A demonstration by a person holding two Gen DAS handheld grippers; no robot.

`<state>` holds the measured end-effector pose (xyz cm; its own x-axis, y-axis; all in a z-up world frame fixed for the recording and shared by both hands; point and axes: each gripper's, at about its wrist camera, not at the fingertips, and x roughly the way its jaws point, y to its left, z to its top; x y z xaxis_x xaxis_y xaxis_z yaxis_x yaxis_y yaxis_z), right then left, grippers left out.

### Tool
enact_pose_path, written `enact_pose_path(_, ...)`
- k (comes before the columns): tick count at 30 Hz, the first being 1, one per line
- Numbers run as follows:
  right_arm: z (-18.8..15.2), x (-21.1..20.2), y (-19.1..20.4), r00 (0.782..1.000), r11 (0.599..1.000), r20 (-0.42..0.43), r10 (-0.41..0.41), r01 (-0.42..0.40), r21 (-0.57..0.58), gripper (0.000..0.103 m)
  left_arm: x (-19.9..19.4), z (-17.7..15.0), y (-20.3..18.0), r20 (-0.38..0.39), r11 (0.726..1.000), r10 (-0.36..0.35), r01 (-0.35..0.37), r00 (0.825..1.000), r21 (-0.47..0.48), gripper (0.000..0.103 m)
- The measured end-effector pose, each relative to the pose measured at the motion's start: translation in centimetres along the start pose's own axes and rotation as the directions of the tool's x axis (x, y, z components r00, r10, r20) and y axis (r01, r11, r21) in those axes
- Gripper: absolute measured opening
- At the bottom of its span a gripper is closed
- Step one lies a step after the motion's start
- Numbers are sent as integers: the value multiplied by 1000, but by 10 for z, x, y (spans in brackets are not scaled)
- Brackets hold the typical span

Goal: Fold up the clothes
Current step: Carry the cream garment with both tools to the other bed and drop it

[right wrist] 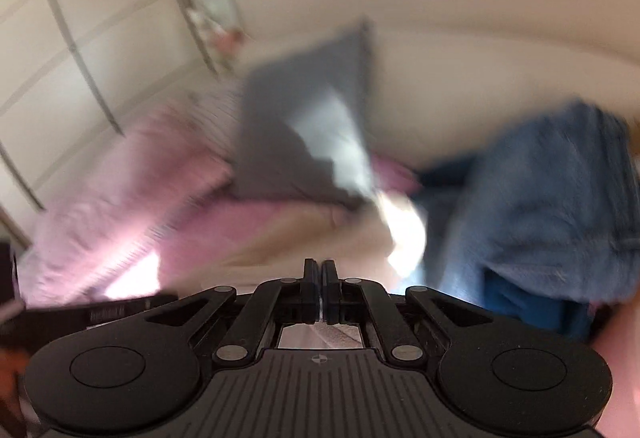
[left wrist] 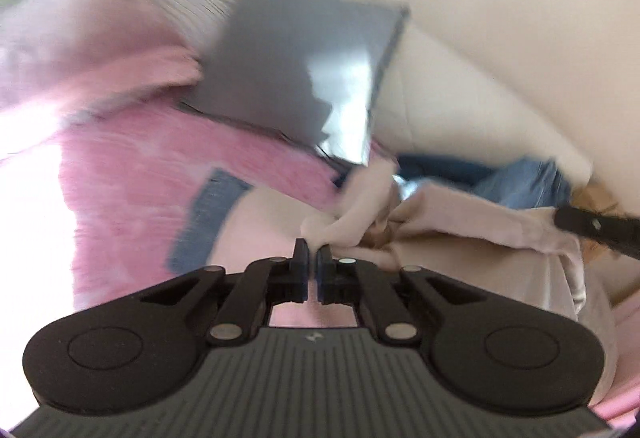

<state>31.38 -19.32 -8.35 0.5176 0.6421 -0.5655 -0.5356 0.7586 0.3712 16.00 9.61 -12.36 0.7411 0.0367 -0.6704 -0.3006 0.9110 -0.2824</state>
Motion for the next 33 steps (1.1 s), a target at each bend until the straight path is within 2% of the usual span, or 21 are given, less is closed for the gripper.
enact_pose_path(2,5,-10,32,996,996,28,85,-85,9,0,-57,-10,18,63,999,25,-23,998,-26,1)
enact_pose_path(4,7,-20,70,982,984,59,179,-179,5,0,-121,-21,36,140,996,70,-62,988,-59,1)
enact_pose_path(6,7,-27,112,960,963,78,270,-270,-13,0,-189,-34,56,227,988,124,-101,966,-114,1)
enact_pose_path(7,5,-28,137,945,949,79,316,-316,-22,0,-222,-40,64,267,981,169,-136,949,-136,1)
enact_pose_path(9,3,-28,185,906,908,74,418,-417,-28,0,-287,-53,80,341,960,268,-218,901,-177,1)
enact_pose_path(12,0,-27,256,817,819,51,574,-573,-40,0,-380,-73,91,429,907,419,-345,800,-244,1)
enact_pose_path(15,-1,-41,326,715,718,64,696,-691,-90,0,-441,-95,82,463,866,500,-408,732,-290,1)
enact_pose_path(16,-1,-44,348,699,703,77,711,-703,-106,0,-460,-103,79,473,851,524,-427,708,-305,2)
enact_pose_path(17,-2,-42,367,730,737,103,676,-667,-111,0,-457,-112,80,426,844,533,-422,731,-332,3)
enact_pose_path(18,-2,-38,388,777,788,130,616,-604,-123,0,-452,-121,80,373,835,538,-416,756,-360,4)
enact_pose_path(19,-2,-33,408,848,859,149,508,-488,-152,0,-447,-130,81,318,825,539,-411,780,-388,8)
enact_pose_path(20,-1,-27,421,896,900,140,421,-394,-185,3,-441,-140,82,263,813,536,-408,802,-415,8)
enact_pose_path(21,1,-22,431,920,917,121,372,-344,-203,5,-436,-149,83,207,800,531,-405,822,-442,7)
enact_pose_path(23,2,-20,428,885,877,36,464,-453,-163,8,-425,-168,84,95,770,510,-404,855,-493,7)
enact_pose_path(24,-1,-21,425,868,858,5,497,-490,-154,24,-420,-178,83,53,743,522,-424,851,-518,7)
enact_pose_path(25,-7,-22,424,866,850,-34,498,-496,-179,57,-416,-189,82,11,713,536,-446,844,-541,7)
enact_pose_path(26,-15,-21,424,867,840,-84,492,-498,-216,71,-412,-196,81,-36,687,562,-491,826,-535,7)
enact_pose_path(27,-26,-20,423,861,824,-146,488,-509,-248,74,-409,-203,81,-83,661,587,-537,805,-525,7)
enact_pose_path(29,-51,-19,418,845,789,-270,462,-531,-309,74,-403,-217,79,-177,604,633,-624,753,-496,8)
enact_pose_path(32,-108,-25,403,817,742,-459,349,-540,-397,74,-388,-231,79,-287,535,671,-715,683,-450,8)
enact_pose_path(33,-125,-22,394,806,730,-507,306,-541,-418,74,-393,-241,77,-302,519,675,-725,673,-454,8)
